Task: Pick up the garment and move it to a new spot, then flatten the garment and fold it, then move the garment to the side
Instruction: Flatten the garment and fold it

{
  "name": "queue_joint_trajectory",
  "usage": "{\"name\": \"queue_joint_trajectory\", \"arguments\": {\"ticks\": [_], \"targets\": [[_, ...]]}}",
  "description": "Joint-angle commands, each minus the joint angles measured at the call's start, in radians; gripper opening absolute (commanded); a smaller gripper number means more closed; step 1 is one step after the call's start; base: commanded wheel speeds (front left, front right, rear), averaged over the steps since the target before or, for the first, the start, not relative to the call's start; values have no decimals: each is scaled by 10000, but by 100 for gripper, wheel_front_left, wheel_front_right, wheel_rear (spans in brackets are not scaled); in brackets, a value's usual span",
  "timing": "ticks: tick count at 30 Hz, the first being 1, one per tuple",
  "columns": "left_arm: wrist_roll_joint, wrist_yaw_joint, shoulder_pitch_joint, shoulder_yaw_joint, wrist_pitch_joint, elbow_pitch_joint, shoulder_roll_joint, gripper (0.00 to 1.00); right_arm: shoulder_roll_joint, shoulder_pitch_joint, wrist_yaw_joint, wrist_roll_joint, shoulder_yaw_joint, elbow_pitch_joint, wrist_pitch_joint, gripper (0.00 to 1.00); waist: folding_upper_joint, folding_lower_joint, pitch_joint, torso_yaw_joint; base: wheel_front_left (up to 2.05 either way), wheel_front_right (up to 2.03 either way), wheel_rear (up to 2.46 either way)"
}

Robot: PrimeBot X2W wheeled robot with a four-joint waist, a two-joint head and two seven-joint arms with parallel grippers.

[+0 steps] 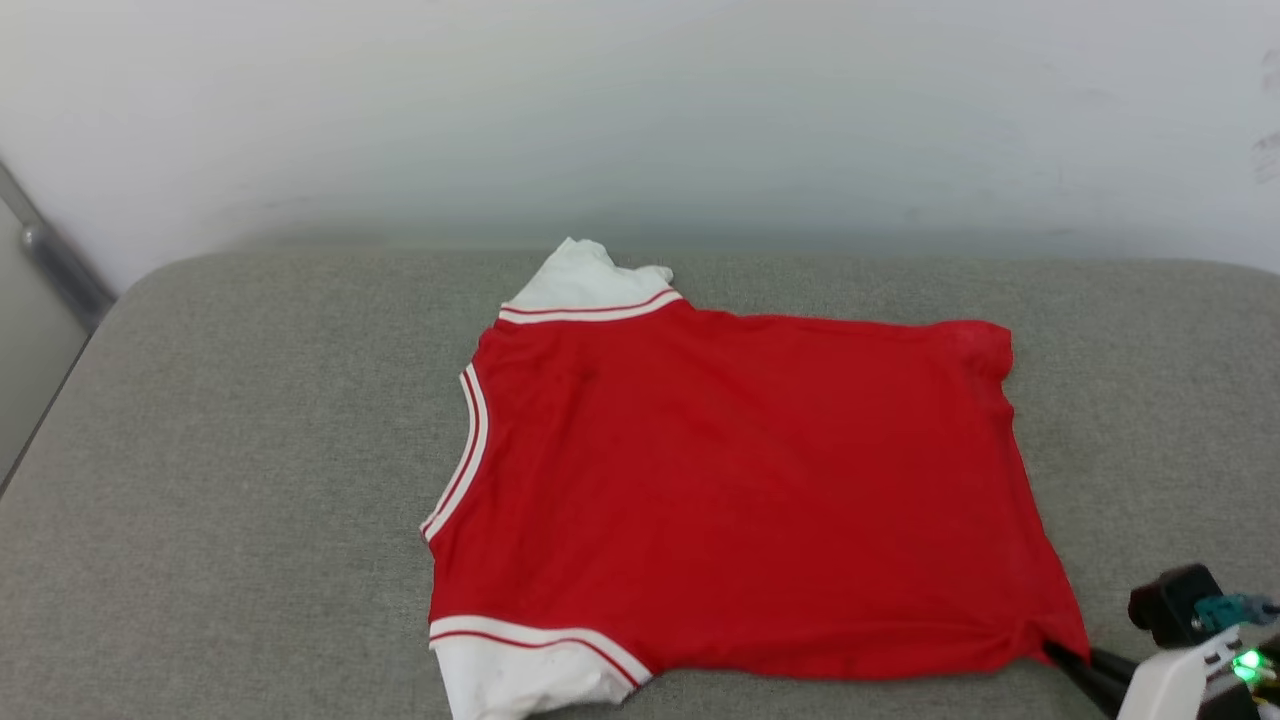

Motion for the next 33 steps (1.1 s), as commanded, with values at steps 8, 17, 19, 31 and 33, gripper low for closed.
{"name": "queue_joint_trajectory", "arguments": {"ticks": [8,17,19,31,33], "targets": [[-452,448,1386,-205,90,-539,238,0,-162,2039,-7,-266,-1214,-642,523,0,0,4,-330,-23,0,0,0],[186,130,192,-78,61,-484,463,0,293,2446,-7,-753,-2837,-1618,1194,0,0,4,-66,13,0,0,0],[442,-109,-428,-45,169,-396,571,0,407,2325,-6,-863,-3252,-1867,1318,0,0,4,88,10,0,0,0],[1612,-1482,-4414,214,1060,640,604,0,923,1190,-6,-1485,-4703,-2853,2080,0,0,4,1697,-414,0,0,0],[1633,-1744,-4896,255,1079,1077,520,0,1031,904,-6,-1546,-4707,-2846,2188,0,0,4,1948,-529,0,0,0]]}}
